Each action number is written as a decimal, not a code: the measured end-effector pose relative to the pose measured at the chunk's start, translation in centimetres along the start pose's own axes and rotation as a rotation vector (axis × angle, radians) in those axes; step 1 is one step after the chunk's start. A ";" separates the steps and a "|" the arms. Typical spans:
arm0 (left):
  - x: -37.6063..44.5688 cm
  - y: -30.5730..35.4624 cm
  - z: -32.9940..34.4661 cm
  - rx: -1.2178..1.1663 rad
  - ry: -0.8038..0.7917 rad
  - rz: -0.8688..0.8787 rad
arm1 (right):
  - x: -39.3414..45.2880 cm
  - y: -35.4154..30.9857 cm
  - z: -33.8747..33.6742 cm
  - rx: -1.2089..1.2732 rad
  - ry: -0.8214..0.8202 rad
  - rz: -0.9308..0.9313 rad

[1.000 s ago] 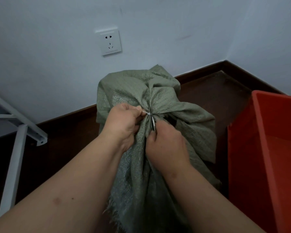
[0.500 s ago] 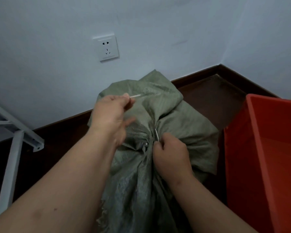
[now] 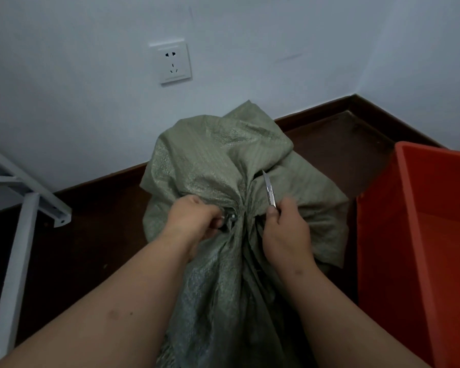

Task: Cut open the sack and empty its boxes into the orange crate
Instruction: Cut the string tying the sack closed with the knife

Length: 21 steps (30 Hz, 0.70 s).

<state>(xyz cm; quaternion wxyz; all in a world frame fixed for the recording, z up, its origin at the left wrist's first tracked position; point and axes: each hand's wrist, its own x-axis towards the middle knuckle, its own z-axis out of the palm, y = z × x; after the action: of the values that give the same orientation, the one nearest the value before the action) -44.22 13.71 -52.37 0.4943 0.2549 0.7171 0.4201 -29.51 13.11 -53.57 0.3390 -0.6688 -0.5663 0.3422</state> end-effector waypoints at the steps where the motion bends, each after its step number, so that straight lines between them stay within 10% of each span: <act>1: 0.0 -0.3 0.2 0.011 -0.021 0.001 | 0.1 0.0 0.0 0.018 0.006 0.022; 21: 2.4 -2.1 2.6 0.343 -0.105 0.171 | 1.7 0.9 1.1 0.334 0.012 0.349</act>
<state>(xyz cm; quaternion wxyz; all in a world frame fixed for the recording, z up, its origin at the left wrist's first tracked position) -42.66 15.43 -55.76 0.4431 0.4169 0.7270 0.3183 -29.71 14.74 -55.06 0.3840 -0.6931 -0.3757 0.4806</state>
